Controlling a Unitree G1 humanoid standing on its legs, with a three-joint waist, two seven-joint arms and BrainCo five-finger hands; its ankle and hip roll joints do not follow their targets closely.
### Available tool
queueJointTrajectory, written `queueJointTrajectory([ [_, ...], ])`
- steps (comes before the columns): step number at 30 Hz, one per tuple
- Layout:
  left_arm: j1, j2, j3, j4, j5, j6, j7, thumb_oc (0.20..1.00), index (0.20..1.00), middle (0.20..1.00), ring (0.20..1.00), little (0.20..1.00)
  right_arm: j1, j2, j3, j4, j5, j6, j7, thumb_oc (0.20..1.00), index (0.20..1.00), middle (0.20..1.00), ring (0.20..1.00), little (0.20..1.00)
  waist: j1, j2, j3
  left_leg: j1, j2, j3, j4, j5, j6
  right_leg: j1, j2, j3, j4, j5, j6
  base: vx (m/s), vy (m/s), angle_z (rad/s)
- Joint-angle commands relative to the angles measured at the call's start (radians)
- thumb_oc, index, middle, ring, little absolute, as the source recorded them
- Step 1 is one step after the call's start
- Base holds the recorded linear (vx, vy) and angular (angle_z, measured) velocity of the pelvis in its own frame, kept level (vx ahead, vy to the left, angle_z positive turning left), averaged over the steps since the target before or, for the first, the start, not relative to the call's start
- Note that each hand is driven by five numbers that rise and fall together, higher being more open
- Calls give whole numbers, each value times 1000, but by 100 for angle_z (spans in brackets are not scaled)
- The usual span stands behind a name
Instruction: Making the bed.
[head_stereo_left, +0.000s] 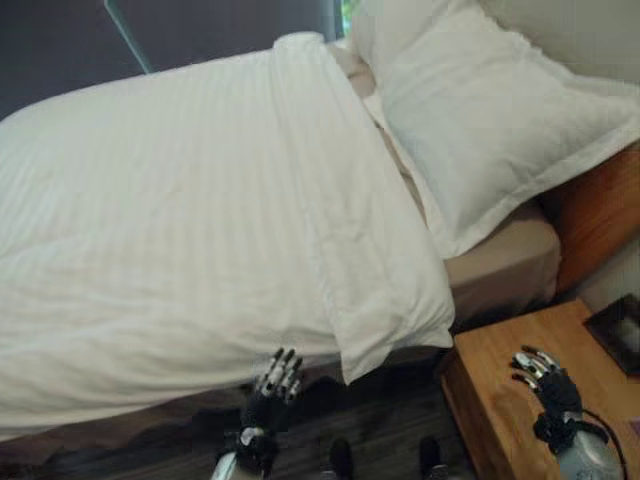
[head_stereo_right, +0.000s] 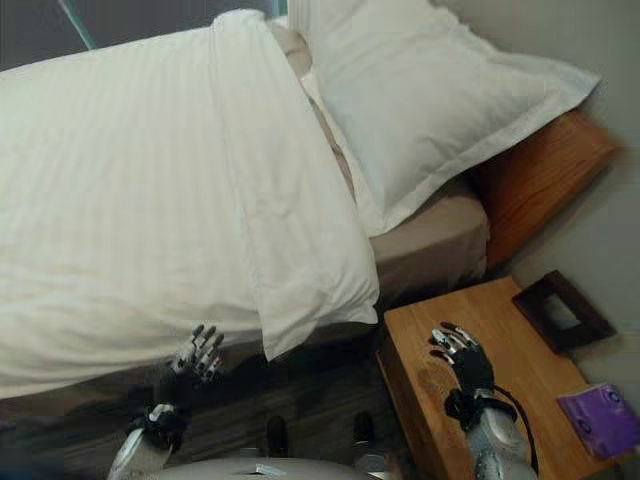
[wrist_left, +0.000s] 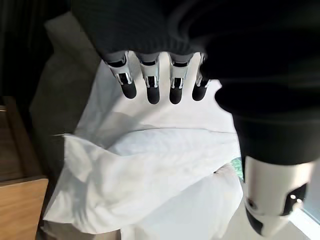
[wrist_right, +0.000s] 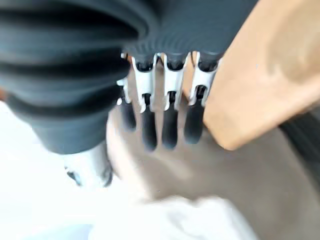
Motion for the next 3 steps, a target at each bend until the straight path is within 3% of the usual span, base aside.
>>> queueJointTrajectory([
  [1, -44, 26, -4, -2, 146, -41, 16, 1000, 1000, 1000, 1000, 1000, -26, 13, 34, -19, -98, -60, -49, 1000, 1000, 1000, 1000, 1000, -24, -8, -25, 36, -53, 6, 7, -12, 14, 31, 6, 11, 40, -55, 7, -35, -4, 1],
  [3, -44, 27, -8, 5, 188, -50, 31, 1000, 1000, 1000, 1000, 1000, -27, 26, 57, -22, -102, -62, -55, 1000, 1000, 1000, 1000, 1000, -24, -11, -29, 43, -52, 5, 7, -12, 15, 37, 7, 10, 44, -58, 6, 0, 0, 0],
])
